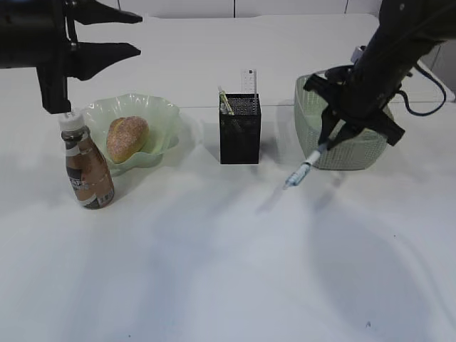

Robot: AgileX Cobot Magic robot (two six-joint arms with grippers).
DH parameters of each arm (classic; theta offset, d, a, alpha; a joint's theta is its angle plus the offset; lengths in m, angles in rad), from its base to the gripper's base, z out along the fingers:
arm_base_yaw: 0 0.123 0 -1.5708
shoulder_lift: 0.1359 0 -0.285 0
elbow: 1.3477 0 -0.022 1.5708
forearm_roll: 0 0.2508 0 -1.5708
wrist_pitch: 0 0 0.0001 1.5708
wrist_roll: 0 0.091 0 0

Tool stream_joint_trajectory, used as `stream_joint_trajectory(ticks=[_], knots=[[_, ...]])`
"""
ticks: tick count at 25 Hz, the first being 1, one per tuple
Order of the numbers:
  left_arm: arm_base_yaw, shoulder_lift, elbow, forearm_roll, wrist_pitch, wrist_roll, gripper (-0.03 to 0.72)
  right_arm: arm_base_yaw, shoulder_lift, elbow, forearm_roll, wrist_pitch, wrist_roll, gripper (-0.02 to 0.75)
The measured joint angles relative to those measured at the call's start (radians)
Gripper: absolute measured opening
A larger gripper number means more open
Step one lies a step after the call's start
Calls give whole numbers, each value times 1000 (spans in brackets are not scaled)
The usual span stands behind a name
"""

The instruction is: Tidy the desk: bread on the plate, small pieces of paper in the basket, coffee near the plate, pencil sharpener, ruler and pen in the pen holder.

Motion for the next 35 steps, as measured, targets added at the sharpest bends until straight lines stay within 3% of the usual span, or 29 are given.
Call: stream_joint_trajectory(ticks=[11, 27, 35], knots=[[0, 53, -116, -40, -10, 89, 238, 0, 0, -261, 90, -40, -6, 101], [0, 252, -471, -54, -180, 94, 239, 0, 0, -319, 444, -438, -111, 101], [-2, 368, -603, -61, -264, 90, 239, 0, 0, -319, 532, -659, -116, 101]])
